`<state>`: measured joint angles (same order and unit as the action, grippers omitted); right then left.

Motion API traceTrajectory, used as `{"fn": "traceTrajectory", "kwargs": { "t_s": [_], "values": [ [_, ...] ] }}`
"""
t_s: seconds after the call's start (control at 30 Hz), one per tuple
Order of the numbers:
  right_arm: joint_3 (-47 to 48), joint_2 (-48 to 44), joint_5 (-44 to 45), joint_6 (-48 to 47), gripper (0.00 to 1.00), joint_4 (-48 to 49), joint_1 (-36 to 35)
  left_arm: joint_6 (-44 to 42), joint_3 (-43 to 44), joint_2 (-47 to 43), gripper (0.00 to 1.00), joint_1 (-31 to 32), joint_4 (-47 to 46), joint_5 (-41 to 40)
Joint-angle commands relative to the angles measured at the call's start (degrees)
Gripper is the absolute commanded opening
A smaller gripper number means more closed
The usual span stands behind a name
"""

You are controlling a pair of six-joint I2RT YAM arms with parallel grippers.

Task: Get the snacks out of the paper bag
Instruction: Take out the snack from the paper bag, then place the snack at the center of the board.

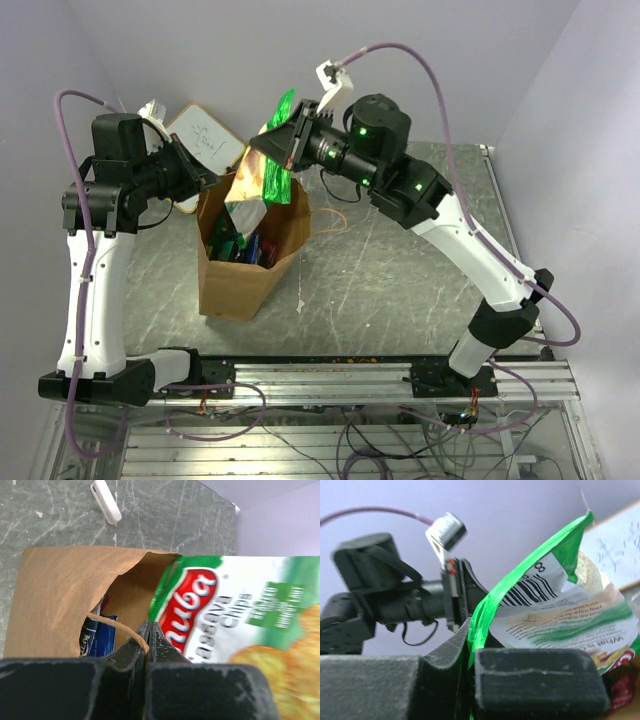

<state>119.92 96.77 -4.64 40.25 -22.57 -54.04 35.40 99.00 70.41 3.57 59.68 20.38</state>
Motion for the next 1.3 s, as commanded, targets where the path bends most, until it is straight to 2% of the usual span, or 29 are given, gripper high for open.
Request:
{"fn": "traceTrajectory", "kwargs": {
  "t_s": [0.0, 0.2, 0.33, 0.57, 0.7, 0.77, 0.93, 1.07, 1.27],
  "values": [
    [6.2, -3.1, 2.7, -8.2, 0.0, 7.6, 0.9, 0.8, 0.8, -1.7, 0.07, -0.5, -3.2, -1.1],
    [13.3, -3.5, 7.2, -17.2, 0.0, 7.9, 3.3, 0.8, 2.3, -1.4, 0.07, -0.5, -2.8, -2.5],
    [15.7, -5.0, 17.2, -25.6, 0.0, 7.7, 3.8, 1.1, 3.3, -1.0, 0.07, -0.5, -2.7, -3.0],
    [3.0, -13.2, 38.2, -31.6, 0.0, 7.5, 5.5, 0.3, 4.3, -0.6, 0.07, -0.5, -0.8, -3.9],
    [-9.2, -19.8, 43.7, -31.1, 0.0, 6.6, 7.0, -1.2, 6.0, 0.2, 0.07, -0.5, 1.5, -4.5],
    [-16.3, -23.0, 43.9, -29.5, 0.0, 5.4, 8.8, -1.9, 6.6, 0.1, 0.07, -0.5, 2.0, -5.3],
    [-26.6, -28.3, 42.7, -22.8, 0.0, -1.9, 13.3, -2.7, 6.4, 0.0, 0.07, -0.5, 2.9, -5.9],
    [-35.6, -31.2, 38.0, -15.5, 0.0, -4.9, 16.6, -2.8, 5.8, -0.2, 0.07, -0.5, 2.7, -5.0],
    [-43.4, -27.9, 28.3, -5.1, 0.0, -4.6, 21.9, -4.0, 5.4, -1.2, 0.07, -0.5, 2.0, -4.8]
  ]
}}
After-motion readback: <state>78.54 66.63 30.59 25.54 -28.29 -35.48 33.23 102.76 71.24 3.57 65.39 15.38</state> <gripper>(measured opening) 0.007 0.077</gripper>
